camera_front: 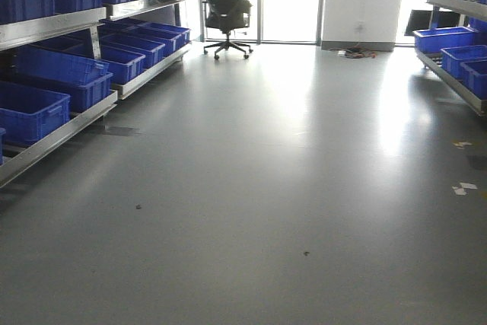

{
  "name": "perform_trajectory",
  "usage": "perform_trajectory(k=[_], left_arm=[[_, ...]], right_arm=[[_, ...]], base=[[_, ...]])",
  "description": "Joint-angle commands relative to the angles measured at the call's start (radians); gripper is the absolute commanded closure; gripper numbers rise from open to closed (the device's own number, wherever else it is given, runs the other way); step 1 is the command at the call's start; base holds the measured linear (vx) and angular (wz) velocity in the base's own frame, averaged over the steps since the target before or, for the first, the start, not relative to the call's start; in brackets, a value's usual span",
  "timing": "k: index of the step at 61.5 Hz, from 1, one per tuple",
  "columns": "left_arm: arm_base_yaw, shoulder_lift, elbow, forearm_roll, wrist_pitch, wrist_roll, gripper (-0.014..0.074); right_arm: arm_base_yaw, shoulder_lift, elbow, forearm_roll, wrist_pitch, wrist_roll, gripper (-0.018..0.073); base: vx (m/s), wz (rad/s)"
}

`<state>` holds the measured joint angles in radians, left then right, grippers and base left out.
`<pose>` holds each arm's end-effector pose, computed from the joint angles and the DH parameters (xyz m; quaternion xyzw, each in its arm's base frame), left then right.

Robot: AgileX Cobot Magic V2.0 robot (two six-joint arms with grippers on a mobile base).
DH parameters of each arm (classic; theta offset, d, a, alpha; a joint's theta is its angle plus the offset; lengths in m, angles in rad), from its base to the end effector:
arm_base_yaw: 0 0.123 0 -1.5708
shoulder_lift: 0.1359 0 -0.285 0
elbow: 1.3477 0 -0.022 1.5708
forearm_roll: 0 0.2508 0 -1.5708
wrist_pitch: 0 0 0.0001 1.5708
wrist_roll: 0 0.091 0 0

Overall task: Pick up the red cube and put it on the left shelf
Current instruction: 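Drive across the floor toward the shelving rack of blue crates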

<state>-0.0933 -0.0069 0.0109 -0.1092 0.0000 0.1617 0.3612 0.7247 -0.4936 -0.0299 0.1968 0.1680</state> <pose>0.0559 -0.0052 0.2099 0.0493 0.6753 -0.0150 0.7357 0.1417 0.0530 0.2944 -0.0890 0.8119 0.1404 0.5597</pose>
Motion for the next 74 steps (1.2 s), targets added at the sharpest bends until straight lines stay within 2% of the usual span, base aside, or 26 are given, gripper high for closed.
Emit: perform_trajectory(k=[1,34,74], left_arm=[[0.002,0.006,0.022,-0.009,-0.084,-0.002,0.0491],[0.002,0.006,0.022,-0.009,-0.084,-0.002,0.0491],[0.002,0.006,0.022,-0.009,-0.084,-0.002,0.0491]], right_arm=[[-0.002,-0.004,-0.030,-0.009,-0.080,-0.005,0.0502],[-0.002,-0.004,-0.030,-0.009,-0.080,-0.005,0.0502],[-0.002,-0.001,-0.030,-0.009,-0.080,-0.005,0.0502]], base=[[0.35,0.20],[0.46,0.08],[0.62,-0.04]])
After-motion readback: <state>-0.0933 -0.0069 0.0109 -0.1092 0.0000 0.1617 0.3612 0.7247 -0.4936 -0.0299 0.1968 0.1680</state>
